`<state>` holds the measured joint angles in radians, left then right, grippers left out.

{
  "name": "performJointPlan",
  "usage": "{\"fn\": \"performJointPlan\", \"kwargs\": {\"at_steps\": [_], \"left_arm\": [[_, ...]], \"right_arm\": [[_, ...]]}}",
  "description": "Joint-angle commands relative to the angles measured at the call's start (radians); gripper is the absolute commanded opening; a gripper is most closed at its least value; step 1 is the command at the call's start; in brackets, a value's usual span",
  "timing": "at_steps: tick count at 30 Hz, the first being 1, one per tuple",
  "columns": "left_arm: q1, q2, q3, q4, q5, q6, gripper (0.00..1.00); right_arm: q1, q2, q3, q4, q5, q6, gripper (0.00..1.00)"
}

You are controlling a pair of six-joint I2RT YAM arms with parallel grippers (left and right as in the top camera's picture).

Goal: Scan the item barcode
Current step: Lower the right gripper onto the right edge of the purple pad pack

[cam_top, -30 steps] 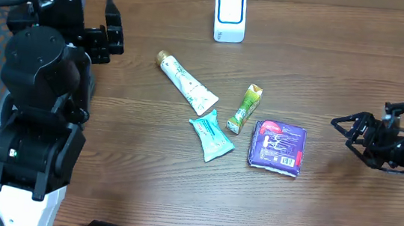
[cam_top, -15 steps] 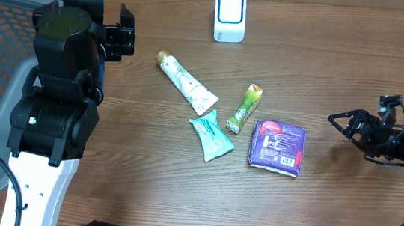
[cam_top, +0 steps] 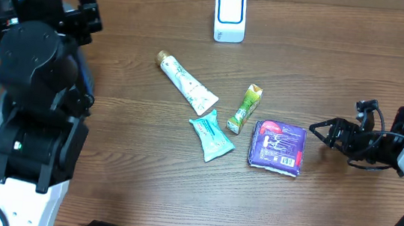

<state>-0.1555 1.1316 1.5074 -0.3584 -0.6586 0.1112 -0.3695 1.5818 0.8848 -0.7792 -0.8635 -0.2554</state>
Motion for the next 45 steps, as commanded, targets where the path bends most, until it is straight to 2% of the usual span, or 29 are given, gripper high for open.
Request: {"fn": "performJointPlan", "kwargs": {"at_steps": [1,8,19,29,40,43,45], "left_arm": [[0.0,-0.01,0.001,0.011,-0.052,0.075,1.0],[0.0,-0.016,0.0,0.002,-0.047,0.076,0.99],[0.0,-0.016,0.0,-0.031,-0.002,0.064,0.99],[0.0,-0.016,0.0,-0.035,-0.002,0.065,1.0],[0.0,-0.016,0.0,-0.037,-0.002,0.065,1.0],[0.0,-0.016,0.0,-0.037,-0.002,0.065,1.0],[0.0,-0.016,0.0,-0.037,-0.002,0.065,1.0]], "right_arm": [[0.021,-0.001,-0.019,0.011,-0.001,-0.011,1.0],[0.026,-0.001,-0.126,0.114,-0.005,-0.011,1.0],[0.029,0.011,-0.147,0.167,-0.029,-0.011,1.0],[0.037,0.216,-0.144,0.216,-0.15,-0.003,1.0],[0.157,0.216,-0.145,0.203,-0.132,-0.003,1.0],[0.167,0.216,-0.145,0.206,-0.132,-0.003,0.9],[0.167,0.216,-0.145,0.208,-0.132,-0.003,0.77]]}}
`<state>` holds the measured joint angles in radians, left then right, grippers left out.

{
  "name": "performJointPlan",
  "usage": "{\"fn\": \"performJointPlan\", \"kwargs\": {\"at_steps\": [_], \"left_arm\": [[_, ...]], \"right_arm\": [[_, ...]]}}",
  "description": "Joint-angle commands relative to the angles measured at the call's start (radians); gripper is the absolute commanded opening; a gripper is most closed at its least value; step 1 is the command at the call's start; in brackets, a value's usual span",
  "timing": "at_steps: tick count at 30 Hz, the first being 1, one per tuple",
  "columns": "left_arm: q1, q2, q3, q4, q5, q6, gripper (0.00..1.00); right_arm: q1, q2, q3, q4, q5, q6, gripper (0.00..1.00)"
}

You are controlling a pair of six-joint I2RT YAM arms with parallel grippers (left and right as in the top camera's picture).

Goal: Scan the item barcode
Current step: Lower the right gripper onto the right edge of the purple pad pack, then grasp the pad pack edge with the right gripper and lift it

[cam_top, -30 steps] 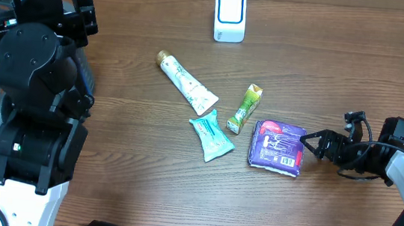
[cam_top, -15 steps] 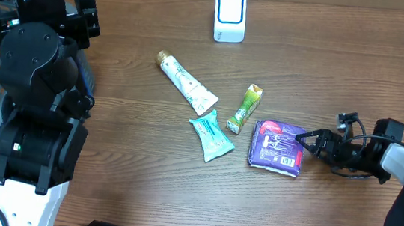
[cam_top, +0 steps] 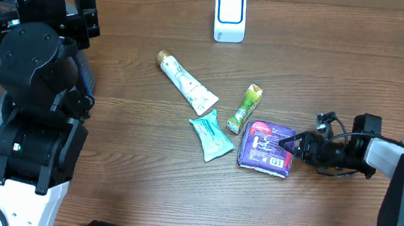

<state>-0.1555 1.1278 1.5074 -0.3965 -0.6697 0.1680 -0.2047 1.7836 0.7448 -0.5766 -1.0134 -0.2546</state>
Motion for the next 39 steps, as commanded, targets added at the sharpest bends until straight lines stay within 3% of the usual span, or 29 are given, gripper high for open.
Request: {"fn": "performJointPlan", "kwargs": {"at_steps": [1,7,17,23,31,39], "left_arm": [[0.0,-0.012,0.0,0.001,0.009,0.008,1.0],[0.0,-0.012,0.0,0.001,0.009,0.008,1.0],[0.0,-0.012,0.0,-0.003,0.009,0.008,0.99],[0.0,-0.011,0.0,-0.019,0.021,0.008,0.99],[0.0,-0.011,0.0,-0.026,0.039,0.008,1.0],[0.0,-0.011,0.0,-0.048,0.039,0.008,0.99]], "right_arm": [[0.002,0.014,-0.005,0.007,0.018,-0.004,0.69],[0.002,0.014,-0.005,0.015,0.016,-0.004,0.4],[0.002,0.014,-0.004,0.009,-0.043,-0.004,0.04],[0.002,0.014,0.011,-0.05,-0.159,-0.004,0.04],[0.002,0.004,0.126,-0.282,-0.172,-0.004,0.04],[0.002,-0.127,0.151,-0.363,-0.245,-0.005,0.04]]}}
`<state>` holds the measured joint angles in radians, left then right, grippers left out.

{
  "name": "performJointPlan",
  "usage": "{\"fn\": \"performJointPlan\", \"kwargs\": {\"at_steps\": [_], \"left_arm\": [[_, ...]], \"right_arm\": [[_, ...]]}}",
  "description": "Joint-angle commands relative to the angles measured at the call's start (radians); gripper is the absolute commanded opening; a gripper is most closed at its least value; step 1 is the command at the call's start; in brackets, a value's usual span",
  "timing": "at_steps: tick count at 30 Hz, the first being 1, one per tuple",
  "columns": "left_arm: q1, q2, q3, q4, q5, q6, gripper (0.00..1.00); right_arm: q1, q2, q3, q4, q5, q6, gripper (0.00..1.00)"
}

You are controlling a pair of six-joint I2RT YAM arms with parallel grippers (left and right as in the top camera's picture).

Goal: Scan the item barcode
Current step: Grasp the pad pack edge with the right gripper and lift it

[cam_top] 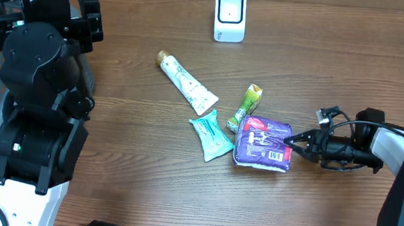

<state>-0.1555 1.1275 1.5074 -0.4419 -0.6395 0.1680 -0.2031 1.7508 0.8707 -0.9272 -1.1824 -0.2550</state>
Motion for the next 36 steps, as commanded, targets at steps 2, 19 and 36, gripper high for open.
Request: {"fn": "performJointPlan", "kwargs": {"at_steps": [2,19,36], "left_arm": [[0.0,-0.01,0.0,-0.003,0.008,0.008,1.0],[0.0,-0.009,0.0,-0.222,0.008,0.008,1.0],[0.0,-0.008,0.0,-0.431,0.009,0.008,1.0]], "right_arm": [[0.0,-0.152,0.025,-0.022,-0.077,-0.004,0.04],[0.0,-0.643,0.028,0.08,0.06,0.459,0.04],[0.0,-0.815,0.028,0.257,0.201,0.652,0.04]]}}
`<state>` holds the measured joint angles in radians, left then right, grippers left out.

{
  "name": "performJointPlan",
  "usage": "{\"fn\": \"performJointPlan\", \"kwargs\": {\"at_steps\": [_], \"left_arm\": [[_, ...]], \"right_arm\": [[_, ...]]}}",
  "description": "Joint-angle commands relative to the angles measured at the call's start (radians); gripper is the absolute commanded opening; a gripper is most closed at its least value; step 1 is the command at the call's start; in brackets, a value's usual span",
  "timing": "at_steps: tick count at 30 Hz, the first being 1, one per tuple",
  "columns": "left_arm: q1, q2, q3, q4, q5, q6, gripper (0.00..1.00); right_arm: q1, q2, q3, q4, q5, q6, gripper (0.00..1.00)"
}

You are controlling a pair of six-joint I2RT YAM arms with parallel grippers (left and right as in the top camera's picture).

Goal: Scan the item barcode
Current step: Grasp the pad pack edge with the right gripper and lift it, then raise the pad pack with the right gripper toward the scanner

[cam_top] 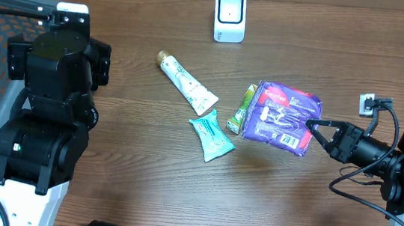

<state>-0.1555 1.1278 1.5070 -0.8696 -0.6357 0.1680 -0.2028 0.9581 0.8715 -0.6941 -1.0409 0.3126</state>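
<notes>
My right gripper (312, 128) is shut on the right edge of a purple packet (283, 114) with white print. The packet hangs tilted above the table, right of centre, and overlaps the tip of a green sachet (244, 108). A white scanner (229, 16) with a blue-ringed face stands at the far edge of the table. My left arm (55, 75) rises at the left side; its fingers are hidden under its own body.
A cream tube (185, 83) lies diagonally left of centre, and a teal packet (212, 135) lies below it. A dark mesh basket stands at the far left behind the left arm. A white cable plug (368, 104) shows near the right arm.
The purple packet lay flat on the table with my right gripper at its right edge. Now it is off the table, tilted and farther back. The left arm has turned, uncovering the basket.
My right gripper stood open to the right of the purple packet. Then it reached the packet's right edge, and the packet slid left against the sachet and teal packet. Now the gripper holds the packet raised and tilted above the table.
</notes>
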Motion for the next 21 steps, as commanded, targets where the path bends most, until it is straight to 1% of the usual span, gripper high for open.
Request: {"fn": "performJointPlan", "kwargs": {"at_steps": [1,7,13,16,21], "left_arm": [[0.0,-0.009,0.001,-0.003,0.005,0.008,0.99],[0.0,-0.009,0.001,-0.003,0.005,0.008,0.99],[0.0,-0.009,0.001,-0.011,0.005,0.008,1.0],[0.0,-0.009,0.001,-0.021,0.005,0.008,1.0],[0.0,-0.009,0.001,-0.021,0.005,0.008,1.0]], "right_arm": [[0.0,-0.027,0.027,0.04,0.079,0.105,0.04],[0.0,-0.067,0.027,0.127,0.114,0.186,0.04],[0.0,-0.086,0.027,0.114,0.124,0.186,0.04],[0.0,-0.086,0.027,0.117,0.124,0.219,0.04],[0.0,-0.086,0.027,0.114,0.124,0.235,0.04]]}}
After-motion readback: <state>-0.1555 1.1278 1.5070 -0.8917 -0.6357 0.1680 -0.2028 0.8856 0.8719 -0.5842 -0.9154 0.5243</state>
